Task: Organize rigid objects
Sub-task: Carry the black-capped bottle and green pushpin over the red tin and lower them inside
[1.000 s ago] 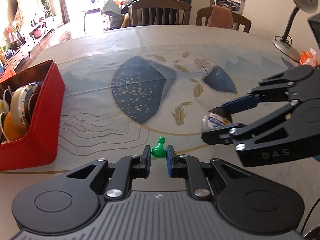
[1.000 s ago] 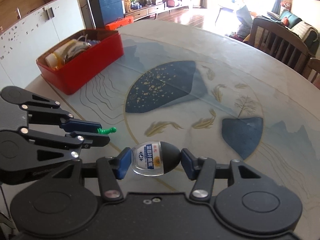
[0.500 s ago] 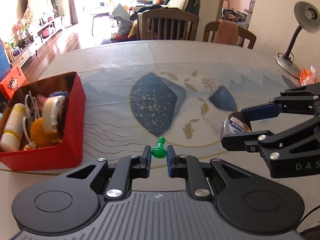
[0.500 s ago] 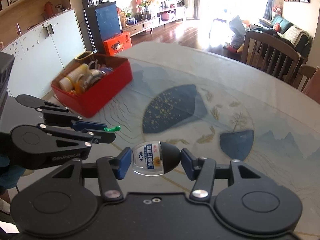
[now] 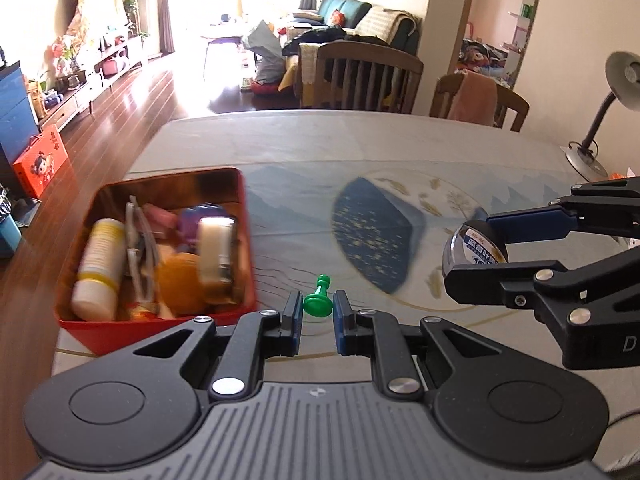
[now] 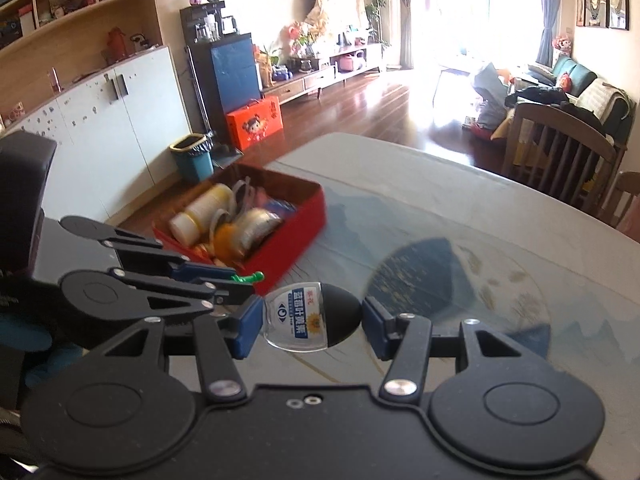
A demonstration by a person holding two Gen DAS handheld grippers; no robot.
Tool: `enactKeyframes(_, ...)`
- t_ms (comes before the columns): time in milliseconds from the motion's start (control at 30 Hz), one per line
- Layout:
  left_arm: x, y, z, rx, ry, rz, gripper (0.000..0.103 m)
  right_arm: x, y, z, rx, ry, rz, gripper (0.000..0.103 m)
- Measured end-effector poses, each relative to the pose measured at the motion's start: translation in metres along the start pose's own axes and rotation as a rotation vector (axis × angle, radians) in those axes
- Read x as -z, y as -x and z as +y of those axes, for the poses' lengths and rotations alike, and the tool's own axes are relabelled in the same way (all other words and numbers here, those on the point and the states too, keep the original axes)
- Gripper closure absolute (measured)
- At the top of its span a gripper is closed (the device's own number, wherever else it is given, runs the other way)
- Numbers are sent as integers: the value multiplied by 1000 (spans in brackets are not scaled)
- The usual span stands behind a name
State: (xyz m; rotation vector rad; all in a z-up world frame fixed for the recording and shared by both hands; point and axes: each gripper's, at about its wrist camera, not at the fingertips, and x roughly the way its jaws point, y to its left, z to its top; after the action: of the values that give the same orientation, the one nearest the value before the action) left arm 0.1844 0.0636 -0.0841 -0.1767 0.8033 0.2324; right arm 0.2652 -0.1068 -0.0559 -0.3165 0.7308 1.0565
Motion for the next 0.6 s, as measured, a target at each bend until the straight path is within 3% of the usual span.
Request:
enactKeyframes(367,-21,9,85,-37,27,-49,87,-45,-40,50,6,31,-26,50)
enactKeyframes(600,-26,-3,131,-62,47,-38,87,-72,-74,70,19,63,-20,50)
